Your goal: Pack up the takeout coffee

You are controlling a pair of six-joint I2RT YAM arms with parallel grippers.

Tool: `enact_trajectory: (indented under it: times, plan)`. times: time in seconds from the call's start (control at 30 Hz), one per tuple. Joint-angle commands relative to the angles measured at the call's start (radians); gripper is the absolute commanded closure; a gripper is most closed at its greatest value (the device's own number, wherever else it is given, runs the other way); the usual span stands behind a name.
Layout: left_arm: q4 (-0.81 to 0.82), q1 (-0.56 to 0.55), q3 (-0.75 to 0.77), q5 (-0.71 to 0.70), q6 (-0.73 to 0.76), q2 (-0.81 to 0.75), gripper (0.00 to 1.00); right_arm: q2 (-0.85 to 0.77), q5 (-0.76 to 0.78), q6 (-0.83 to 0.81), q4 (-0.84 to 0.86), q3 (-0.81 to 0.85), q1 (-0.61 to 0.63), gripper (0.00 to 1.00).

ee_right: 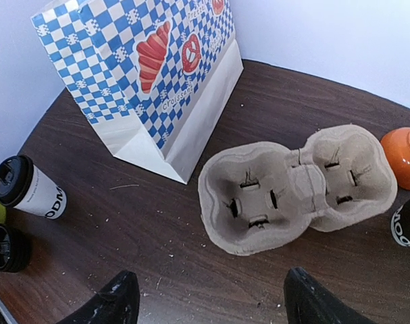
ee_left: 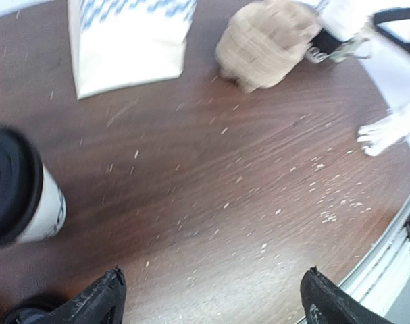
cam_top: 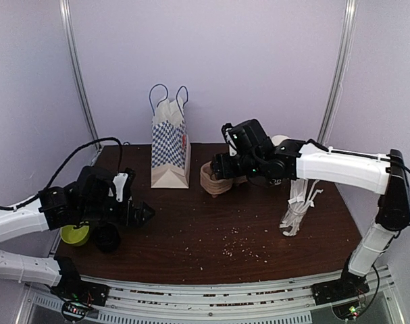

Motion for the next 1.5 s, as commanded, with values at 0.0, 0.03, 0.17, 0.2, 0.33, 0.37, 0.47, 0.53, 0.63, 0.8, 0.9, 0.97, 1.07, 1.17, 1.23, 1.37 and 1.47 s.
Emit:
enact_trajectory:
  times: [0.0, 0.03, 0.17, 0.2, 0.33, 0.37, 0.47, 0.53, 0.63, 0.8, 0.9, 0.97, 1.07, 1.17, 1.23, 1.37, 1.47]
  plan:
    - [0.032, -0.004, 0.115, 0.007, 0.121, -0.009, 0.07, 0.155, 0.001, -0.117, -0.157, 0.178, -0.007, 0.26]
    - [0.032, -0.004, 0.145, -0.025, 0.148, -0.005, 0.08, 0.191, 0.002, -0.130, -0.178, 0.220, -0.007, 0.28]
    - [0.017, -0.004, 0.278, -0.221, 0.265, 0.033, 0.09, 0.312, 0.000, -0.161, -0.243, 0.379, -0.007, 0.31]
    - [0.015, -0.004, 0.304, -0.266, 0.292, 0.043, 0.09, 0.340, -0.002, -0.166, -0.266, 0.413, -0.007, 0.31]
    - [0.052, -0.003, 0.337, -0.378, 0.395, 0.056, 0.09, 0.447, 0.011, -0.190, -0.331, 0.519, -0.007, 0.32]
    - [0.070, -0.002, 0.329, -0.390, 0.414, 0.052, 0.09, 0.472, 0.015, -0.194, -0.349, 0.546, -0.006, 0.32]
    - [0.118, -0.001, 0.273, -0.425, 0.444, 0.032, 0.10, 0.531, 0.058, -0.201, -0.395, 0.611, -0.009, 0.35]
    - [0.149, -0.001, 0.226, -0.441, 0.446, 0.017, 0.10, 0.558, 0.085, -0.202, -0.412, 0.641, -0.011, 0.37]
    - [0.181, -0.001, 0.169, -0.448, 0.440, 0.002, 0.10, 0.583, 0.092, -0.206, -0.426, 0.668, -0.019, 0.41]
    - [0.202, 0.001, 0.143, -0.441, 0.440, 0.008, 0.10, 0.632, 0.076, -0.214, -0.469, 0.719, -0.031, 0.52]
    - [0.199, 0.004, 0.147, -0.436, 0.437, 0.024, 0.11, 0.651, 0.065, -0.217, -0.488, 0.741, -0.037, 0.55]
    - [0.197, 0.007, 0.150, -0.428, 0.437, 0.032, 0.11, 0.662, 0.060, -0.219, -0.497, 0.750, -0.042, 0.56]
    - [0.197, 0.008, 0.150, -0.421, 0.435, 0.038, 0.11, 0.672, 0.041, -0.220, -0.510, 0.755, -0.048, 0.62]
    - [0.196, 0.009, 0.150, -0.419, 0.435, 0.039, 0.11, 0.673, 0.036, -0.223, -0.520, 0.751, -0.048, 0.68]
    - [0.194, 0.009, 0.148, -0.420, 0.434, 0.039, 0.11, 0.667, 0.033, -0.223, -0.519, 0.746, -0.048, 0.73]
    - [0.191, 0.009, 0.145, -0.425, 0.431, 0.038, 0.11, 0.653, 0.025, -0.220, -0.526, 0.743, -0.047, 0.82]
    - [0.186, 0.009, 0.146, -0.427, 0.429, 0.038, 0.11, 0.628, 0.020, -0.212, -0.536, 0.722, -0.043, 0.89]
